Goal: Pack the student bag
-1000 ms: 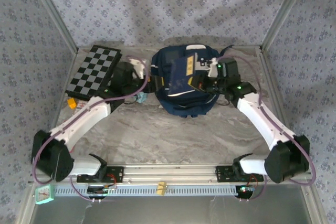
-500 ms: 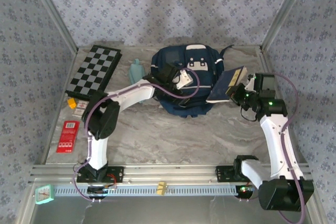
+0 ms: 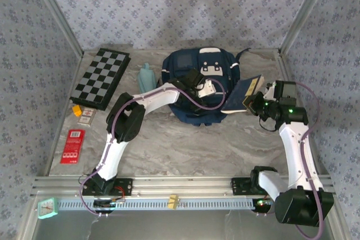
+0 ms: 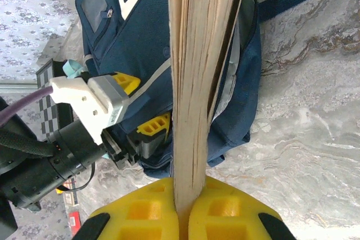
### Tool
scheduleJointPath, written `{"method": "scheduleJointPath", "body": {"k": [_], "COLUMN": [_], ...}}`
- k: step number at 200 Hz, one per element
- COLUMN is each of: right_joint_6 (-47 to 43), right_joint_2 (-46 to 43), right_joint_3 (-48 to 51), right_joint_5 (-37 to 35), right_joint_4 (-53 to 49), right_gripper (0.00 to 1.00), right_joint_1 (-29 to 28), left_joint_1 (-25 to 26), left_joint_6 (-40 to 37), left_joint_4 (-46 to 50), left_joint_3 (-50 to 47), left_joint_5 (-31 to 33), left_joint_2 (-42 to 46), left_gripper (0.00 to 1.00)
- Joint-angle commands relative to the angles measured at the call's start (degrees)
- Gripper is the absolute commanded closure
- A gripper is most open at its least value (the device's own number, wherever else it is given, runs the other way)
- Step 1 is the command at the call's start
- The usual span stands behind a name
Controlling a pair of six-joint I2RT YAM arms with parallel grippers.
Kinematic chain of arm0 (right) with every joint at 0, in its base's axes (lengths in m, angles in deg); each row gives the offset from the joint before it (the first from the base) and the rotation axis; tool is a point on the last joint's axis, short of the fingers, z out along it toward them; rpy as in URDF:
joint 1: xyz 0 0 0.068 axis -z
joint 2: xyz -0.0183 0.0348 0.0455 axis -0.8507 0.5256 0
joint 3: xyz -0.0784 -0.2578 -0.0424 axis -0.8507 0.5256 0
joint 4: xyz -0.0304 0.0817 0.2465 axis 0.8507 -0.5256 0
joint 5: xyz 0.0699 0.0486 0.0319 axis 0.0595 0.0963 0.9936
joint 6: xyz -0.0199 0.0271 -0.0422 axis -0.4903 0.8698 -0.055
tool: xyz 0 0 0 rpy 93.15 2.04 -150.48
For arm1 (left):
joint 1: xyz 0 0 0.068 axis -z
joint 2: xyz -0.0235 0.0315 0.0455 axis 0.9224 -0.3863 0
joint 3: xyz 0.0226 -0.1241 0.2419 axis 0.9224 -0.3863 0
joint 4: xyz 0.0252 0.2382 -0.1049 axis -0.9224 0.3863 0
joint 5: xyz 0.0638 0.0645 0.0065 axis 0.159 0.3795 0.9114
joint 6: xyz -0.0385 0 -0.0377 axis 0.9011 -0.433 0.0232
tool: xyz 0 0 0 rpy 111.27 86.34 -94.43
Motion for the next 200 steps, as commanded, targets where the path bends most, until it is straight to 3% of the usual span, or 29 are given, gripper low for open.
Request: {"method": "scheduleJointPath", "body": {"k": [1,43,86,117,158,200], "right_joint_6": [-1.33,-1.36,-1.37,-4.71,-4.57,-0.11], "right_joint_2": [-0.37,-1.5,-2.44,-2.93,0.62,8.64], "right_joint_3": [0.31,-0.75,-4.12,-3.81,-1.03,2.87], "right_joint_5": [2.09,0.53,-7.17,-6.16,6.81,9.96], "right_joint_4": [0.95,-2.07,-9.48,-10.05,0.49,17.12], "right_gripper": [1.0,1.0,1.0,1.0,1.0,1.0], "right_joint_1": [0.78,2.5,3.25,2.52,-4.36,-11.39], "left_joint_1": [-0.18,-0.31,-0.19,-0.2,-0.05,0.11], "left_joint_6": [-1.41,-0.43,9.18,16.3,20.96,23.0], "left_joint_4": [-0.48,0.99,1.07,1.3,2.97,3.83], "left_joint_3": [2.97,3.86,5.67,8.99,14.12,14.15], "left_joint_5": [4.6,2.82,1.98,2.65,2.17,1.11], "left_joint_2": [-1.9,1.09,10.16,15.08,17.55,19.51], "left_gripper": [0.45,1.0,1.0,1.0,1.0,1.0]}}
